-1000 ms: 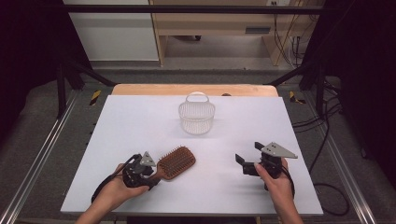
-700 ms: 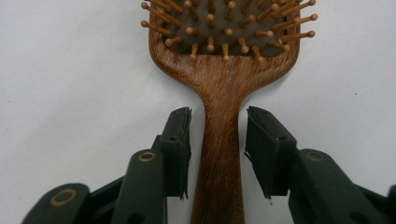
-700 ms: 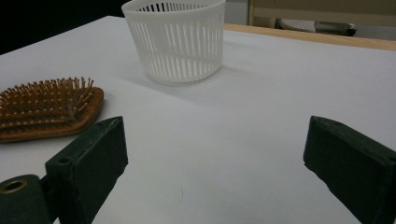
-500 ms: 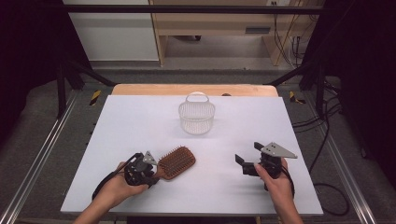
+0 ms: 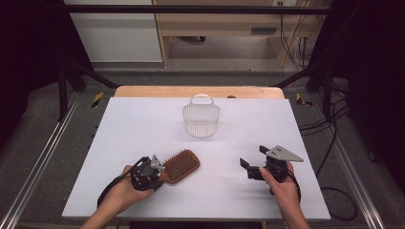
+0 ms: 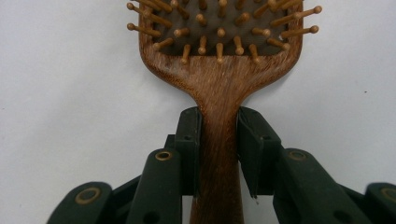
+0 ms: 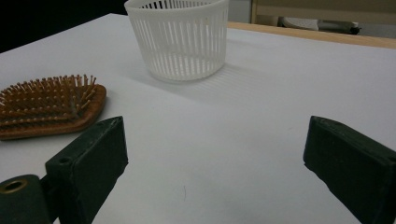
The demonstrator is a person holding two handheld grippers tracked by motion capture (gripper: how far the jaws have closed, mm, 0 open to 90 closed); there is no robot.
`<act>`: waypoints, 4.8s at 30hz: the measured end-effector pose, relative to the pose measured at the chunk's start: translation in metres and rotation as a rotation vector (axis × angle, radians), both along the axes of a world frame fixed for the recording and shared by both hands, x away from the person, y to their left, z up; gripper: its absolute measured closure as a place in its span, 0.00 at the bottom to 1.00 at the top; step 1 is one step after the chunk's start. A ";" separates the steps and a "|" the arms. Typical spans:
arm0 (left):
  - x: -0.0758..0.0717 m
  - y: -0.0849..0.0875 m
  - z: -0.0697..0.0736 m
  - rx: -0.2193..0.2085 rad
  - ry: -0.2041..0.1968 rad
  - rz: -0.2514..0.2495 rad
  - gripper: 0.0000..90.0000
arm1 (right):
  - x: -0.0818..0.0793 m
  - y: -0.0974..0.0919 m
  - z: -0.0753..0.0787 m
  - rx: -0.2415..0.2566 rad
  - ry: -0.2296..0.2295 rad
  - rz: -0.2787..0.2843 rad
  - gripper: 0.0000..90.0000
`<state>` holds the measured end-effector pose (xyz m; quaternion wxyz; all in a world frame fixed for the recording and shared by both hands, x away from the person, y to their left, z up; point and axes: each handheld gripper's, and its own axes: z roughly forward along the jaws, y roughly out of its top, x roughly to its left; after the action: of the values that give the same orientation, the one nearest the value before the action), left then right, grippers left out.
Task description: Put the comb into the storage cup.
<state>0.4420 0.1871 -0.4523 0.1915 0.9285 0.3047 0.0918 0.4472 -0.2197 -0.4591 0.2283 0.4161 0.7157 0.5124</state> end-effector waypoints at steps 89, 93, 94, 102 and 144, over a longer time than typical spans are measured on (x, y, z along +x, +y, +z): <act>-0.017 -0.041 0.030 -0.356 -0.444 -0.016 0.81 | 0.019 0.114 0.041 0.318 0.109 0.350 0.21; -0.018 -0.040 0.031 -0.359 -0.457 -0.013 0.81 | 0.021 0.115 0.044 0.326 0.114 0.347 0.21; -0.018 -0.039 0.031 -0.358 -0.460 -0.015 0.81 | 0.022 0.116 0.045 0.330 0.112 0.347 0.21; -0.020 -0.038 0.031 -0.365 -0.480 -0.011 0.81 | 0.029 0.117 0.053 0.372 0.140 0.328 0.25; -0.016 -0.027 0.025 -0.441 -0.537 0.038 0.81 | 0.035 0.134 0.077 0.465 0.135 0.289 0.57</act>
<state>0.4256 0.1597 -0.4273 0.4590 0.8016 0.2733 0.2685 0.4825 -0.0856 -0.3820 0.0031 0.3840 0.6442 0.6614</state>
